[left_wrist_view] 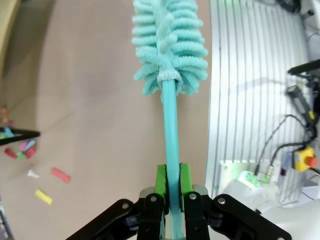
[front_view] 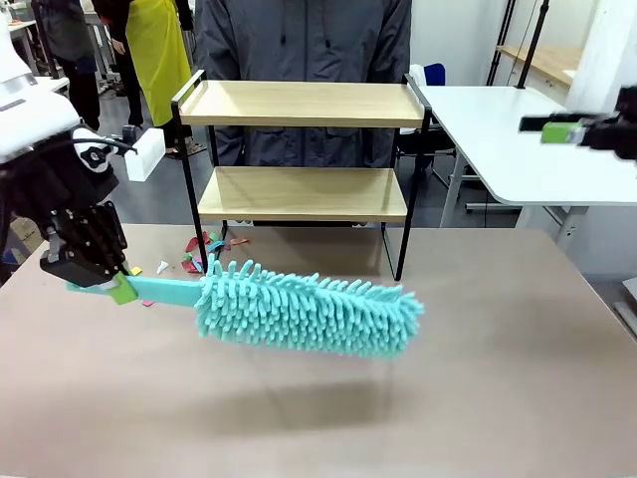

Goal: Clean the shelf.
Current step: Hand the Duster back to the human.

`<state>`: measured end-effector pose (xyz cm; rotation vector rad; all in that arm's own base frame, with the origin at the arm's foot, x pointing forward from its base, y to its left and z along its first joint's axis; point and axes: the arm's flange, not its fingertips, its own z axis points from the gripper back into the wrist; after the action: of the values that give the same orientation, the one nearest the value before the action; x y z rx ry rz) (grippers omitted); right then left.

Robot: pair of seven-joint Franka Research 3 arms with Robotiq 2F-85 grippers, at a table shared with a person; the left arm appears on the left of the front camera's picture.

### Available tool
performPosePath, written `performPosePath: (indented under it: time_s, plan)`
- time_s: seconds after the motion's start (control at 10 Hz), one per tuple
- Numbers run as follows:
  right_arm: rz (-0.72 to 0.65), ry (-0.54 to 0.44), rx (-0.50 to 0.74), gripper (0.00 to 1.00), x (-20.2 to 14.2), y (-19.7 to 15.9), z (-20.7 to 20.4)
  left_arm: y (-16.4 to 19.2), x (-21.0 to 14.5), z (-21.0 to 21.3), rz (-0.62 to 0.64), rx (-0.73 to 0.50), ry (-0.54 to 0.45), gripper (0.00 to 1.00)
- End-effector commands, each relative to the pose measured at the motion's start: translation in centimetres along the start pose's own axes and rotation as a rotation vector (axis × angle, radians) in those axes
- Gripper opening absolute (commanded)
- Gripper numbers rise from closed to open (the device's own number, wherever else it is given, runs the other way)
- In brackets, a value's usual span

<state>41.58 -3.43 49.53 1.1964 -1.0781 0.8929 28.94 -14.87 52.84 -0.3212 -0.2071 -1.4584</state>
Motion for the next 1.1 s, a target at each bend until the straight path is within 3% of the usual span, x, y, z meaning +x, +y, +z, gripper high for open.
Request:
performPosePath:
  time_s: [0.0, 0.3, 0.5, 0.6, 0.7, 1.0]
  plan:
    - [-0.039, -0.065, -0.023, 1.00, -2.9, 1.0, -1.3, 0.5, -0.8, -1.1, -0.042, 0.026, -0.101, 0.13]
    - [-0.039, -0.084, -0.031, 1.00, -7.4, 1.4, -1.8, 0.9, -0.6, -1.5, -0.022, 0.116, -0.148, 0.13]
    - [-0.036, -0.107, -0.034, 1.00, -7.5, 1.6, -0.8, 0.9, -0.6, -1.2, -0.057, 0.161, -0.188, 0.13]
    - [-0.067, -0.068, -0.008, 1.00, -8.1, 1.4, -1.4, 0.9, -0.4, -1.2, -0.116, 0.134, -0.186, 0.13]
    - [-0.067, -0.068, -0.008, 1.00, -8.1, 1.4, -1.4, 1.2, -0.4, -0.7, -0.010, 0.140, -0.132, 0.13]
    - [-0.063, -0.071, -0.013, 1.00, -8.4, 1.4, -1.1, 1.2, -0.4, -0.7, -0.010, 0.140, -0.132, 0.13]
